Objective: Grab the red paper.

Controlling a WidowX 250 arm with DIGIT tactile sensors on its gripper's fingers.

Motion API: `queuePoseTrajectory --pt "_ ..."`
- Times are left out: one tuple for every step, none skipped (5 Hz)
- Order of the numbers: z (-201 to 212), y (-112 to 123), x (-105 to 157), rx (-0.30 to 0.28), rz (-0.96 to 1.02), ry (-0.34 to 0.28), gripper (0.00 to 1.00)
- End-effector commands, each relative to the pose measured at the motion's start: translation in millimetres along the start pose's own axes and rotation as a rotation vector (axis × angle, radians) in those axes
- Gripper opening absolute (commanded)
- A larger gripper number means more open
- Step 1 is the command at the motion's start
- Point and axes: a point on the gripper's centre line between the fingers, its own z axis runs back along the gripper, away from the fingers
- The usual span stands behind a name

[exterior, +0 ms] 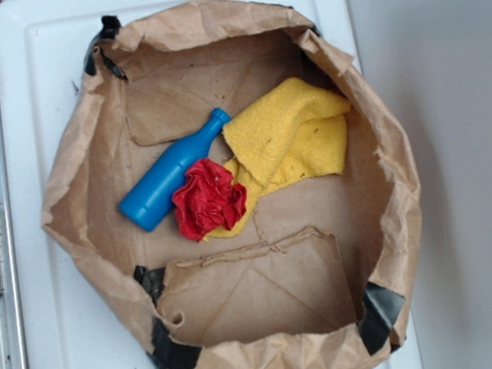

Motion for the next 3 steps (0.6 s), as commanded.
queuePoseTrajectory --pt "0.0 0.0 0.0 0.000 0.000 0.000 1.00" --pt "-11.1 -3.1 31.1 0.007 0.040 -0.016 1.00" --pt "-24.0 2.0 56.9 -0.009 -0.002 -0.031 1.00"
